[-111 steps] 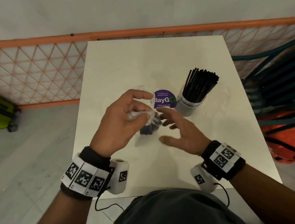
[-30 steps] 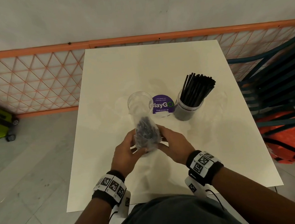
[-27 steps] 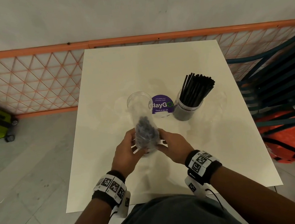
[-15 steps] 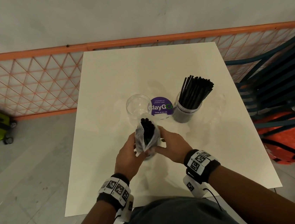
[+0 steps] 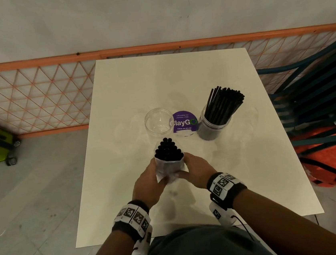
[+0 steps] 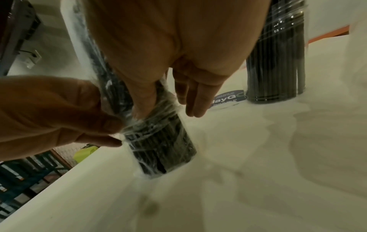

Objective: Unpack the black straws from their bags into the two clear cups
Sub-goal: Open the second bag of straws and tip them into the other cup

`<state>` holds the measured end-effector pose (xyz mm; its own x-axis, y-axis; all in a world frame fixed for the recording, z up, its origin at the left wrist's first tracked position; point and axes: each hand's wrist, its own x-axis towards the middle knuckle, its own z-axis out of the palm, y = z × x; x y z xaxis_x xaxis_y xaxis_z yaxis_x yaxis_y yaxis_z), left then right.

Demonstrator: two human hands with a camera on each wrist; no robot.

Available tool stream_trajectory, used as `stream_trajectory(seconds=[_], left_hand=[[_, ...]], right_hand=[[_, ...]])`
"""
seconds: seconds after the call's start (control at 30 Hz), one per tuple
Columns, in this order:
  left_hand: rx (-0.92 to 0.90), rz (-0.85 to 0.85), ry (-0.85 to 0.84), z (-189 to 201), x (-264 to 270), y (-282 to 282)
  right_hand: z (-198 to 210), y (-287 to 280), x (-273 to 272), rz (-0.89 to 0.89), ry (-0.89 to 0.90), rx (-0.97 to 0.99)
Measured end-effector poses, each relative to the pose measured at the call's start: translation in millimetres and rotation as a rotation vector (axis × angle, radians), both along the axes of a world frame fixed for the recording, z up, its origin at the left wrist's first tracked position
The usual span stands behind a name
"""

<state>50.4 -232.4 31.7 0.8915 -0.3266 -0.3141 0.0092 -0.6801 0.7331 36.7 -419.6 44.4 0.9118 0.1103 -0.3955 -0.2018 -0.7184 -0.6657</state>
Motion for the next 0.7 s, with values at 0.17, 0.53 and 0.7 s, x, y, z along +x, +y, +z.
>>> stream_trajectory(seconds=[0.17, 0.53, 0.7], left_hand=[[0.066, -0.176, 0.126, 0.2, 1.3, -2.5], [-0.073, -0.12, 0.111, -2.8, -4.0, 2.8], [-0.391, -0.029, 0.203, -6.8, 3.2, 21.3]], right_hand=[[-18.9, 1.8, 5.5, 0.014, 0.173, 0.005], [-30.3, 8.1, 3.8, 0.042, 0.188, -0.096], [0.5, 3.8, 0.3, -0.017, 0.139, 0.217]])
